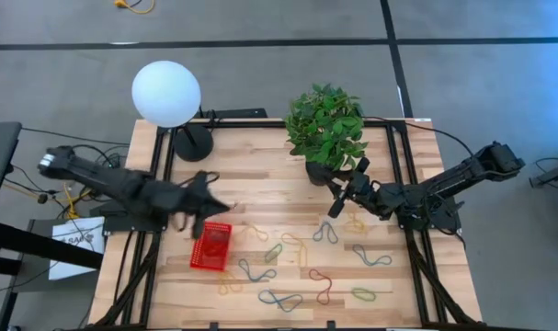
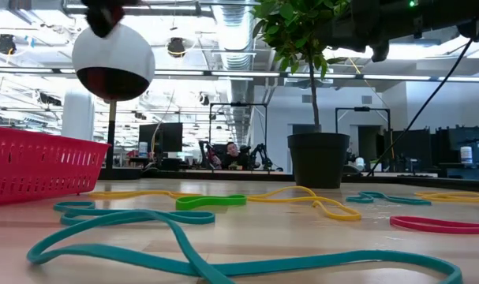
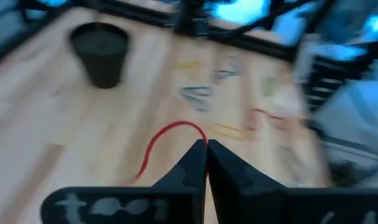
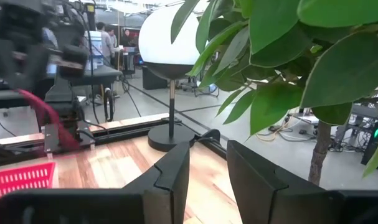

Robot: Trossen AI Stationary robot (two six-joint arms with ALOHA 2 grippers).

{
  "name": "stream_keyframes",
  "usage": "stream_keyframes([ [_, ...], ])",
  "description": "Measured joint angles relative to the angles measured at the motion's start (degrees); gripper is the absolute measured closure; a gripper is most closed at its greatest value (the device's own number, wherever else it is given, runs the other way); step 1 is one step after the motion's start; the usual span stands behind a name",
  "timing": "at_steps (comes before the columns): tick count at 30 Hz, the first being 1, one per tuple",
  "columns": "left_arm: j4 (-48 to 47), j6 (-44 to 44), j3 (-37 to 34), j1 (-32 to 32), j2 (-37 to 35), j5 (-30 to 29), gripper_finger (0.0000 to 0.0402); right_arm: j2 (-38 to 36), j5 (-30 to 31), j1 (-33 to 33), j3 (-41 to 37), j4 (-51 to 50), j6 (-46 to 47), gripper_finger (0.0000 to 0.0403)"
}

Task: Pick and place items into bin
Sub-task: Put the red rubber band into the red bin

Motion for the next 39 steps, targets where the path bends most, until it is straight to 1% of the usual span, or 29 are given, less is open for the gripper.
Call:
stream_keyframes([
  [3,-2.26,-4.01,0.0,-6.28,-2.15,-3.76,0.0401,0.0,-0.02,0.0,0.0,0.0,0.0,0.03],
  [5,-5.11,-6.51,0.0,-9.86,-2.28,-6.66,0.0401,0.0,-0.01,0.0,0.0,-0.05,0.0,0.03],
  [7,-8.95,-10.06,0.0,-12.64,-1.52,-8.24,0.0401,0.0,-0.02,0.0,0.0,-0.02,0.0,0.03],
  [11,-16.08,-17.76,0.0,-16.77,2.74,-11.65,0.0401,0.0,-0.02,0.04,0.0,-0.02,0.0,0.03],
  [15,-21.35,-26.65,0.0,-18.52,8.3,-13.48,0.0401,0.0,-0.02,0.04,0.0,-0.01,0.02,0.03],
  [17,-22.29,-30.07,0.0,-18.8,10.89,-13.33,0.0401,0.0,-0.02,0.04,0.0,-0.02,0.02,0.03],
  [19,-22.24,-31.96,0.0,-19.06,13.4,-11.56,0.0401,0.0,-0.02,0.04,0.0,0.0,0.02,0.03],
  [21,-21.46,-32.33,0.0,-19.34,15.83,-8.67,0.0402,0.0,-0.02,0.03,0.0,0.0,0.02,0.03],
  [23,-20.8,-32.36,0.0,-19.63,18.21,-7.05,0.0401,0.0,-0.02,0.0,0.0,0.0,0.01,0.03],
  [31,-20.28,-36.63,0.0,-19.91,24.41,-6.84,0.0401,0.0,-0.02,0.0,0.0,0.0,0.02,0.03],
  [35,-20.23,-37.93,0.0,-19.91,25.63,-6.8,0.0399,0.0,0.0,0.0,0.0,0.0,0.01,0.03],
  [39,-20.26,-38.1,0.0,-19.91,25.91,-6.33,0.0385,0.0,0.0,0.0,0.0,0.0,0.02,0.03],
])
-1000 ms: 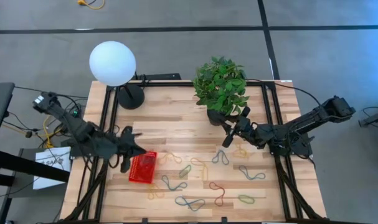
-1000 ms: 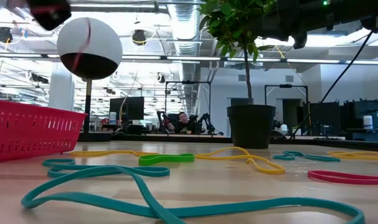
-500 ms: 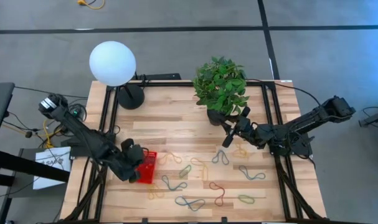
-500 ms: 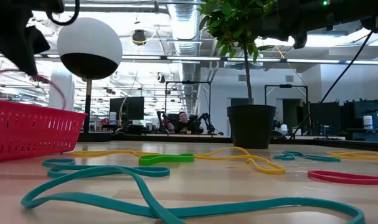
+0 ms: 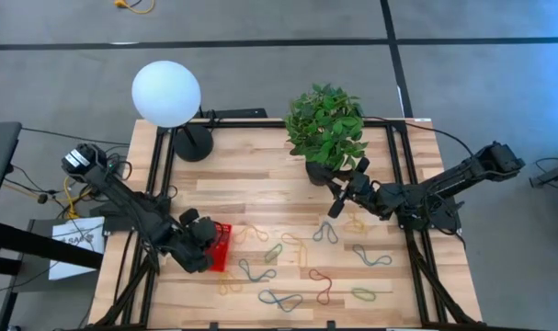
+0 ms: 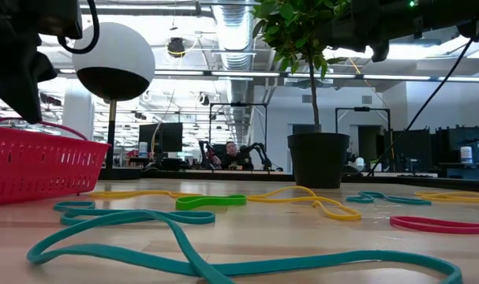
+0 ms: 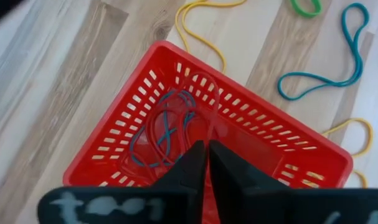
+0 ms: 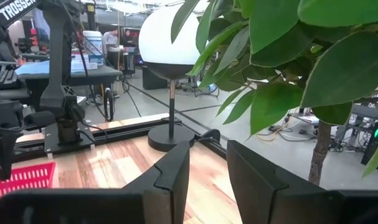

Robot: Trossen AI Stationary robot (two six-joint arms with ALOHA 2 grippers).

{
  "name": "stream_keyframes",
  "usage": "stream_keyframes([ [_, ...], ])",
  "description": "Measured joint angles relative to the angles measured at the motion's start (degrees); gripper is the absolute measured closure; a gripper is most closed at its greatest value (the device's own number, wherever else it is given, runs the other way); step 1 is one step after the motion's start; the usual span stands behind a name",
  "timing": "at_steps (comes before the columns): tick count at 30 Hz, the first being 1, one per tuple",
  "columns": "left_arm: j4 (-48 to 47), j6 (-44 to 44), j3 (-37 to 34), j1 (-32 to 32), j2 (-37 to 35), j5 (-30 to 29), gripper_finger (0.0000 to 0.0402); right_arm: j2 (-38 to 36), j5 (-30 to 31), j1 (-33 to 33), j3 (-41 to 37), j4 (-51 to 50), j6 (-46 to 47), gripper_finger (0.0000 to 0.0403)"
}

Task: Pick and place items into bin
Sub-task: Put the red rubber band into the red bin, then put the yellow rubber band into the red bin

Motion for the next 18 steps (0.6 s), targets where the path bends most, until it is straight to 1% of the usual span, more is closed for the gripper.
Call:
stream_keyframes([
  [4,-0.01,-0.1,0.0,0.0,0.0,0.17,0.0364,0.0,0.02,0.0,0.0,0.0,0.0,0.03],
  [11,0.0,-0.13,0.0,-0.02,-0.02,2.34,0.0328,0.0,0.0,0.0,0.0,-0.02,0.0,0.03],
  [18,0.0,0.52,0.0,0.0,-0.02,1.73,0.0315,0.0,0.0,-0.02,0.0,0.03,0.01,0.03],
])
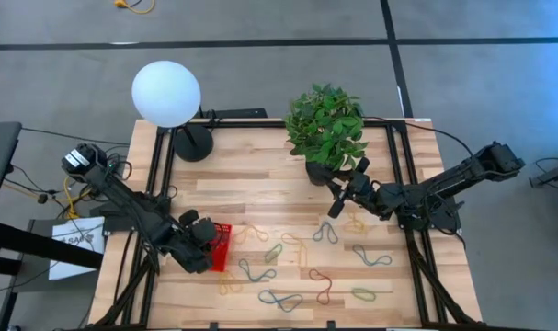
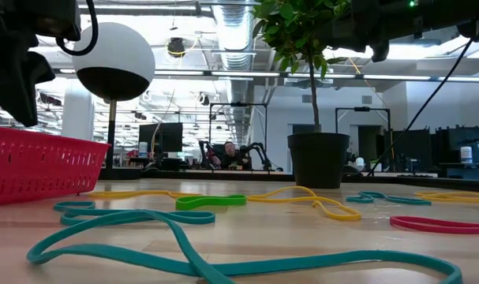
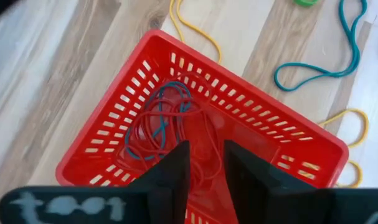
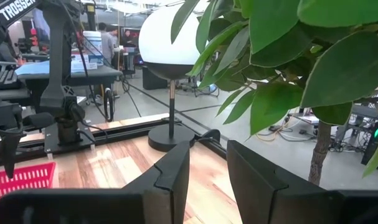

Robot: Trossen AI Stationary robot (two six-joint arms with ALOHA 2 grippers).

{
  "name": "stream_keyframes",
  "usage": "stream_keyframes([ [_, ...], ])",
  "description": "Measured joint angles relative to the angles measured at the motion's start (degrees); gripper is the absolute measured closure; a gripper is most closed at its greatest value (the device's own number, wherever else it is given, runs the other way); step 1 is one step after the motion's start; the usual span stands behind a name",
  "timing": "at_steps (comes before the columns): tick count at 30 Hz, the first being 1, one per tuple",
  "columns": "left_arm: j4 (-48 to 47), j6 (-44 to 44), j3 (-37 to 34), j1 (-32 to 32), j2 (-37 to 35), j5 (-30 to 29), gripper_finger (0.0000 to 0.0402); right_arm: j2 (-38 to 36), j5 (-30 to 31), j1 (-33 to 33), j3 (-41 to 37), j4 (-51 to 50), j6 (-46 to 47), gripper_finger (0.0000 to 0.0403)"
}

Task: Pick and place items into bin
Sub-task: Put the yellow rubber band into the red bin

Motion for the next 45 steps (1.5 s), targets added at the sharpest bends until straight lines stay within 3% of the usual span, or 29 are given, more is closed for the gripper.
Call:
stream_keyframes([
  [14,-0.04,0.86,0.0,0.02,-0.02,-2.67,0.0315,0.02,-3.59,2.4,2.39,-5.91,0.44,0.03],
  [19,-0.07,3.05,0.0,0.03,-0.02,-2.69,0.0315,0.02,-2.64,6.02,11.64,-29.13,8.31,0.0301],
  [24,-0.07,5.51,0.0,0.04,-0.02,-4.0,0.0315,1.62,-2.41,7.94,23.66,-66.73,36.38,0.0301],
  [28,-0.16,7.16,0.0,0.04,-0.04,-6.52,0.0315,3.62,-11.46,8.8,29.26,-88.86,56.79,0.0301],
  [32,-0.2,8.54,0.0,0.04,-0.04,-8.4,0.0315,6.83,-18.9,10.05,29.01,-98.89,68.63,0.0301],
  [37,-0.22,8.9,0.0,0.04,-0.04,-9.48,0.0315,12.69,-22.46,9.92,27.76,-107.41,76.04,0.0301],
  [45,-0.22,8.55,0.0,0.04,-0.04,-9.49,0.0315,21.8,-38.04,7.07,27.74,-107.29,76.84,0.0301],
])
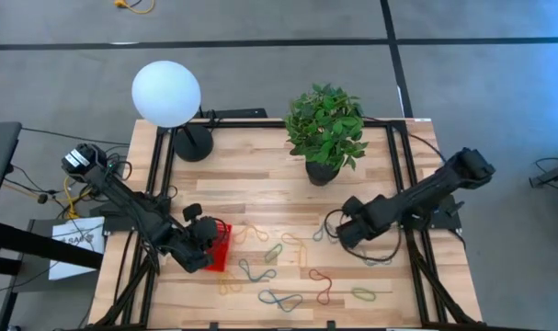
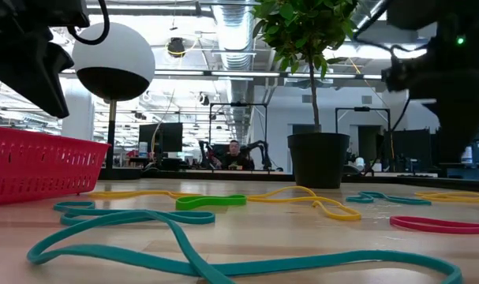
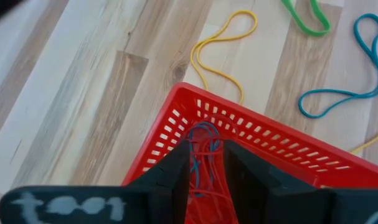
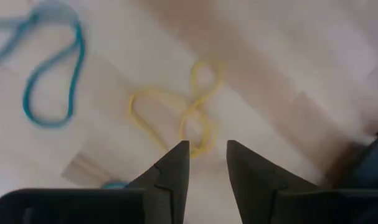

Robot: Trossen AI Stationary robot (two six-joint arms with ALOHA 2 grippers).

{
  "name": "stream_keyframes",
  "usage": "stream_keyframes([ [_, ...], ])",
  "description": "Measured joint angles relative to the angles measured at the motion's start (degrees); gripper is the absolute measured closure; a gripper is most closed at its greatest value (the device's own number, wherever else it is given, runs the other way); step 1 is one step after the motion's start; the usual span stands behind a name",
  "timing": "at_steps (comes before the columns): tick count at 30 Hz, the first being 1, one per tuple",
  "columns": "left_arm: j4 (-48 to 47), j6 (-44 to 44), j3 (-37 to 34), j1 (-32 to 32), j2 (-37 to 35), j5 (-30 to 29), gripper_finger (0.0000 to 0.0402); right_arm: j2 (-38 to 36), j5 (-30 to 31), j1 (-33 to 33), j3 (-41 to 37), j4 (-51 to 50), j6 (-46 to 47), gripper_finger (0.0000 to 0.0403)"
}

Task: Pick and place items into bin
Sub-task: Put the yellow rubber band into the red bin

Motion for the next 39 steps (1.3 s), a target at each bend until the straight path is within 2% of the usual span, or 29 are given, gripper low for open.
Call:
stream_keyframes([
  [8,0.11,-0.04,0.0,0.0,0.0,-0.2,0.0315,5.96,-1.63,-3.75,0.0,1.06,-5.99,0.0301],
  [19,0.22,-0.07,0.0,0.0,0.0,-0.2,0.0315,8.28,-4.21,-9.15,0.0,6.92,-16.86,0.0301],
  [25,0.22,-0.57,0.0,-0.02,0.0,-0.26,0.0315,8.26,-4.19,-10.52,-0.48,5.14,-17.84,0.0301],
  [32,0.22,-1.79,0.0,0.0,0.0,-0.28,0.0315,7.5,-7.7,-10.72,-7.38,10.86,-16.85,0.0301],
  [39,0.22,-1.64,0.0,0.0,0.0,-0.37,0.0315,6.42,-7.92,-10.6,-7.48,12.21,-17.4,0.0302],
])
